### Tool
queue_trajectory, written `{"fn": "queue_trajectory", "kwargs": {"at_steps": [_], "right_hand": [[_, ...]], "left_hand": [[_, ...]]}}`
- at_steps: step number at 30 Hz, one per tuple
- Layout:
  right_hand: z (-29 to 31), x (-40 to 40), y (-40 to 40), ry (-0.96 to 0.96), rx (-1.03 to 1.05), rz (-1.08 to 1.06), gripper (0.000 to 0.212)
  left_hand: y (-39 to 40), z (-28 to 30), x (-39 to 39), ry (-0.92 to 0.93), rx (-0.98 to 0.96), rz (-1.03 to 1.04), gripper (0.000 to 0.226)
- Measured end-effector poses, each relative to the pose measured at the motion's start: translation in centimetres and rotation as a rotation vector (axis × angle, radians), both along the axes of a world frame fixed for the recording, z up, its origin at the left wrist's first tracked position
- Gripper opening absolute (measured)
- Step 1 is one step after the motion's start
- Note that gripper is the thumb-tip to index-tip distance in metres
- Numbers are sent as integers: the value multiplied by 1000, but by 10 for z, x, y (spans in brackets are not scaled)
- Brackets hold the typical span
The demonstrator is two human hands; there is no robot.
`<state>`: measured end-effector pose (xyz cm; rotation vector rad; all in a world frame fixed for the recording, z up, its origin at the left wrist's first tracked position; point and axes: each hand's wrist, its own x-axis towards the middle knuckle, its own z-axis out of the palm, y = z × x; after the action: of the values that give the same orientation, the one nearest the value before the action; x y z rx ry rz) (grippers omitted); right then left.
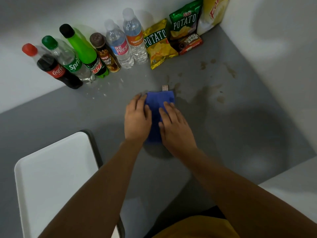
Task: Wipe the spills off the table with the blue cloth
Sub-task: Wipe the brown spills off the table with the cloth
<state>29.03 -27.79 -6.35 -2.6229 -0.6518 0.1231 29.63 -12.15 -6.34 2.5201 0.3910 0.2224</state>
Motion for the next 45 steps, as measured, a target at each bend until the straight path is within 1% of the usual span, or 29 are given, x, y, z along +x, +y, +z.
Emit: {"fn": "queue_trajectory", "kwargs": {"at_steps": [2,4,6,9,12,15,20,24,27,30,32,38,41,45], "right_hand": [[-7,7,20,71,-36,27,58],[-16,11,35,85,-83,-1,62],[-22,16,45,48,-126,-28,63],[-27,29,50,-23,-135,-27,61],[-26,50,48,-55,-128,-8,58],[-23,74,40,-39,-118,3,57],[-21,92,9,-3,-150,-75,59],[-21,81,-11,54,-210,-180,62],[-21,51,-13,57,-219,-225,63],[-23,23,0,40,-230,-194,63],[-24,20,14,39,-219,-152,63],[-22,60,45,12,-143,-88,61],[-22,86,45,12,-154,-78,62],[-22,116,29,25,-180,-100,58]], "left_hand": [[18,-2,2,19,41,24,43],[31,-7,5,25,62,23,44],[36,-11,7,26,67,8,44],[35,-18,10,32,57,-19,45],[29,-23,12,43,83,-46,47],[27,-27,14,45,139,-44,50],[27,-31,12,46,210,-47,54],[27,-31,12,38,208,-38,54],[27,-30,11,43,204,-40,54],[26,-29,11,48,198,-38,54],[26,-29,11,52,192,-35,55],[26,-29,12,51,183,-39,54],[26,-28,12,34,188,-33,53],[25,-27,11,26,205,-32,53]]}}
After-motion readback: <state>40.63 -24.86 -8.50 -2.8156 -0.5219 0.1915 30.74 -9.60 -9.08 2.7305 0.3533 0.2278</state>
